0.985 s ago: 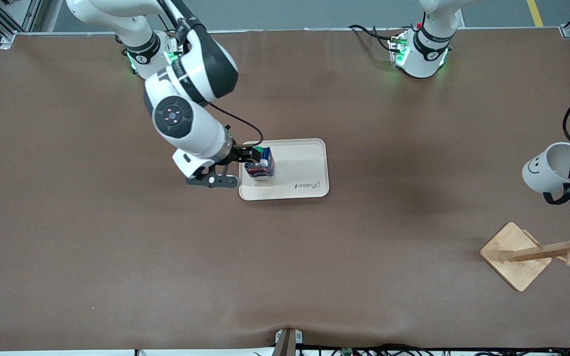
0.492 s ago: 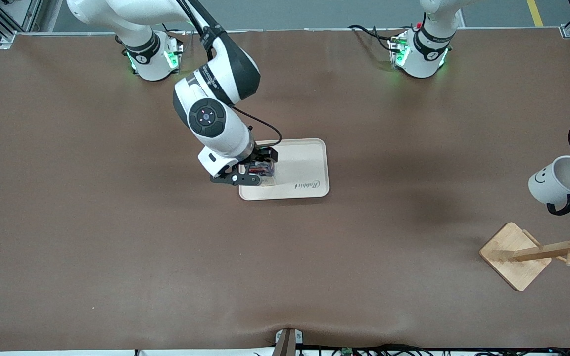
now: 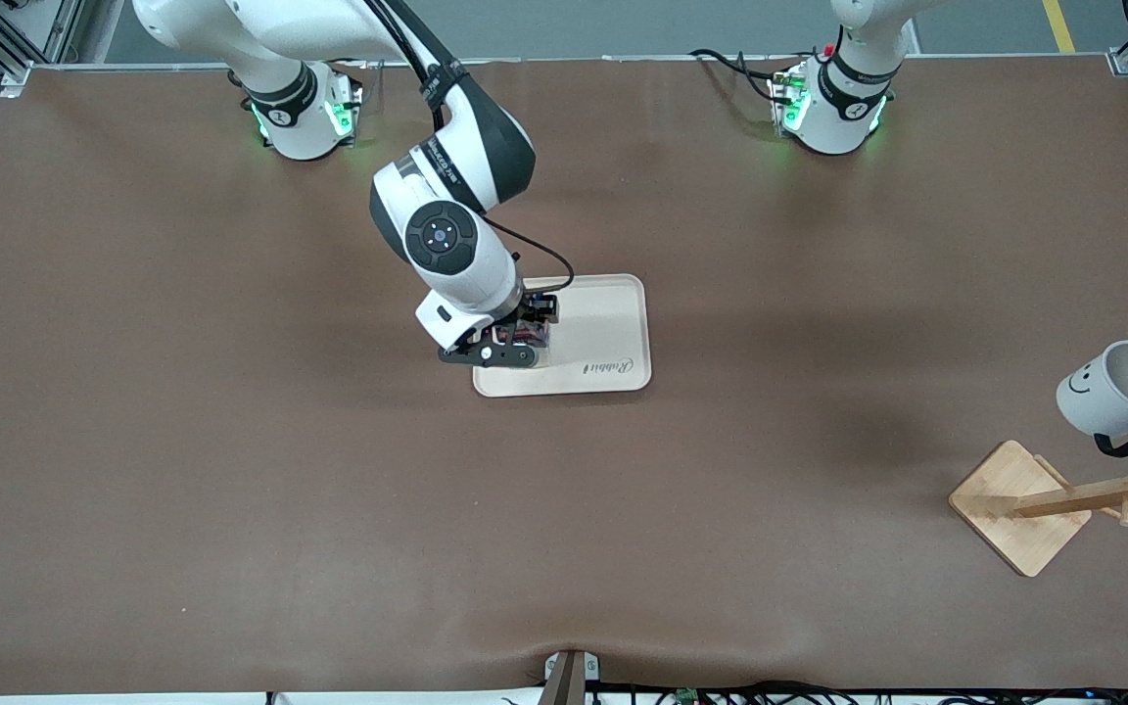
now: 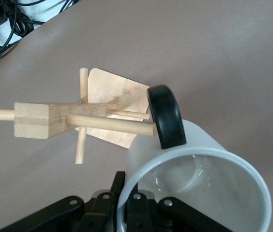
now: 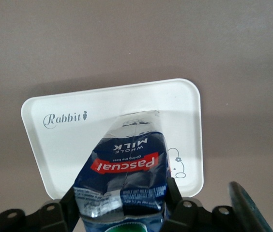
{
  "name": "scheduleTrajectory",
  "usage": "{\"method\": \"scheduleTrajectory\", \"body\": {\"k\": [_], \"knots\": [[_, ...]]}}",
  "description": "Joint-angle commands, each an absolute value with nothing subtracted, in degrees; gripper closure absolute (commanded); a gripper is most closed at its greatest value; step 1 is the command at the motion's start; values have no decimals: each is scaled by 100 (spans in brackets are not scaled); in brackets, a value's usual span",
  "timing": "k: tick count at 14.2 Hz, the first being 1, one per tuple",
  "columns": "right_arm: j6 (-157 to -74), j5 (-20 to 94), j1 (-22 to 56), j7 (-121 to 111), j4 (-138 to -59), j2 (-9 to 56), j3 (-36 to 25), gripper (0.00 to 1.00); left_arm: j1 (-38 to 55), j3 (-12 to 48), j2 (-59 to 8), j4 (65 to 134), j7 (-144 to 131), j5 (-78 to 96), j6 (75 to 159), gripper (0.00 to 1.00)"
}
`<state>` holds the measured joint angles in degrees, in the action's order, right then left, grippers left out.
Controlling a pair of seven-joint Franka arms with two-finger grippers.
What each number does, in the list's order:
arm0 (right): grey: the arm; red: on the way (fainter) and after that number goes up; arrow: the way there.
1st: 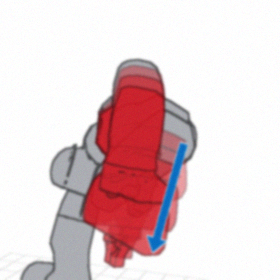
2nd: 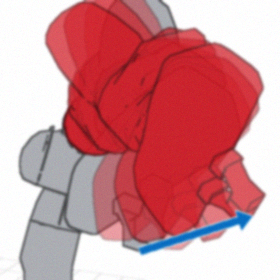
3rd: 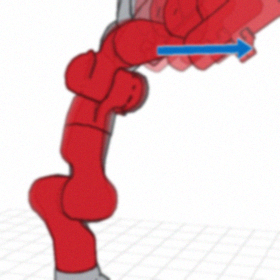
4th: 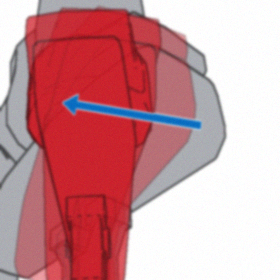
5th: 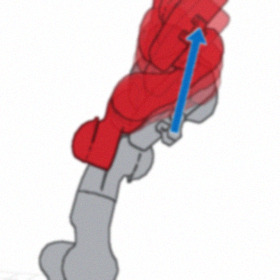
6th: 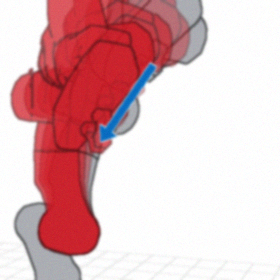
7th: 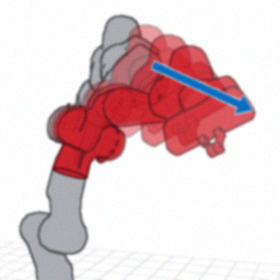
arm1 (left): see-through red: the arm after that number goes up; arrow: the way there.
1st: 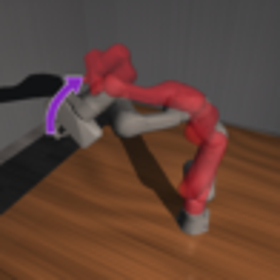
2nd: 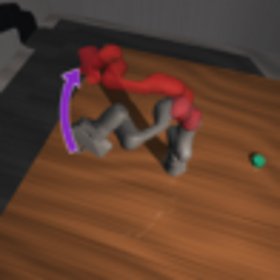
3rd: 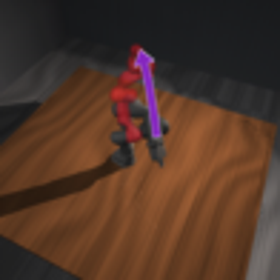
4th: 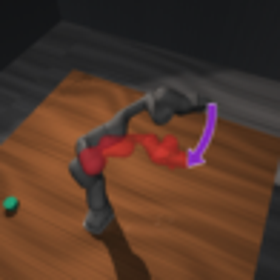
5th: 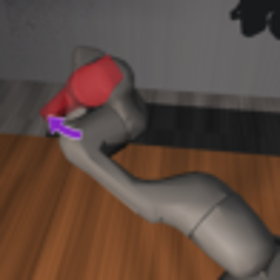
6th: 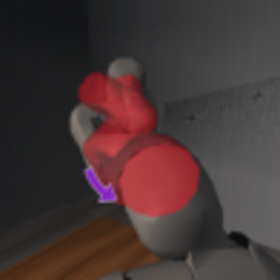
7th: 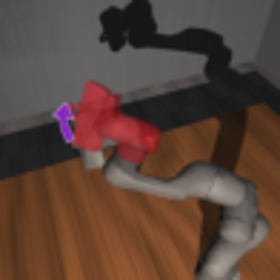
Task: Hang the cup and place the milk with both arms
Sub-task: 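Hang the mug handle on the stand while the right gripper lifts milk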
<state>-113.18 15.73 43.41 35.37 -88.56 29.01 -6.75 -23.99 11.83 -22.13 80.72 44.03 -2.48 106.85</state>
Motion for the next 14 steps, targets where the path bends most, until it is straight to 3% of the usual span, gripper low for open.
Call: {"method": "scheduleTrajectory", "body": {"k": [1, 3, 7, 8, 9, 10, 14], "knots": [[-10682, 1670, 4167, 3603, -8432, 2786, -721, 100, -2548, 1222, -2303, 7910, 4561, -123, 10723, 100], [-9717, 1897, 3694, 3604, -7702, 2856, -712, 100, -2680, 1222, -2320, 7910, 4657, -114, 10731, 100], [-8817, 1996, 2849, 3559, -7479, 2524, -738, 100, -2707, 1222, -2399, 7910, 4746, -114, 10793, 100], [-8772, 1821, 2708, 3551, -7523, 2366, -738, 100, -2698, 1222, -2399, 7910, 4711, -114, 10863, 89], [-8545, 1550, 2524, 3490, -7532, 2260, -730, 100, -2698, 1222, -2399, 7910, 4702, -114, 10889, 56], [-8317, 1268, 2392, 3193, -7541, 2146, -738, 100, -2690, 1222, -2399, 7910, 4676, -97, 10890, 1], [-8200, 1072, 1348, 1893, -8154, 1522, -738, 100, -2628, 1274, -2190, 7928, 4063, 176, 10820, 0]]}}
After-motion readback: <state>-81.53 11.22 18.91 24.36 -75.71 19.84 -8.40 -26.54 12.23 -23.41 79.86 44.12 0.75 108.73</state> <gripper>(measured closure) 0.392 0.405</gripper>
